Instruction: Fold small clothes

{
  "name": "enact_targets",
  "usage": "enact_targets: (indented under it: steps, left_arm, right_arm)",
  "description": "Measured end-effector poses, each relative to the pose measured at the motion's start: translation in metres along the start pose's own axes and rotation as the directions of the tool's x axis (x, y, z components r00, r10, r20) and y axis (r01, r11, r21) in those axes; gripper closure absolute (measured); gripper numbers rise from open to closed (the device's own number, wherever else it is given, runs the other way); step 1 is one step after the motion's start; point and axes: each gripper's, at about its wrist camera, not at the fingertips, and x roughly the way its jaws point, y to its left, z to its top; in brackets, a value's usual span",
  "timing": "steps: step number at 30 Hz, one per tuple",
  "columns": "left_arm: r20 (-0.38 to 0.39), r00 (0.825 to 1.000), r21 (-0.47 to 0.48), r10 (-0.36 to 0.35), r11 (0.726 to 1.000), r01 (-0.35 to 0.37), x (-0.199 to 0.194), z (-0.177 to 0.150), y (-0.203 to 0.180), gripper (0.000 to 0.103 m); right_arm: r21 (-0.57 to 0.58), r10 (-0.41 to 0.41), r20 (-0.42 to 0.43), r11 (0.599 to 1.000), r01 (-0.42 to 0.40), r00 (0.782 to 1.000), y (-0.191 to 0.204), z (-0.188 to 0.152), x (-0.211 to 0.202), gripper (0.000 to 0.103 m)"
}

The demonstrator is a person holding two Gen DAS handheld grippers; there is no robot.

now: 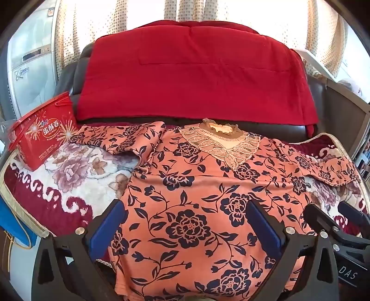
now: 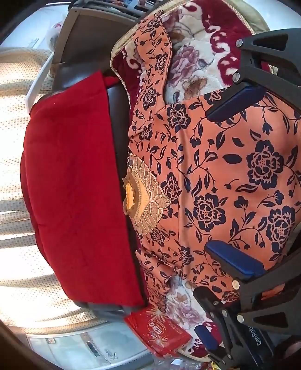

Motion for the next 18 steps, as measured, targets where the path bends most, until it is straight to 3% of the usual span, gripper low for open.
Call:
enact_targets:
  steps: [18]
  left_arm:
    - [-0.007,1.0,0.011,0.021,1.0,-0.021,0.001,-0.005,-0.001,0.0]
  right_arm:
    - [0.0,-0.046,0.001,0.999,0.046,0.999,0.005,-0.002,-0.002,0.0]
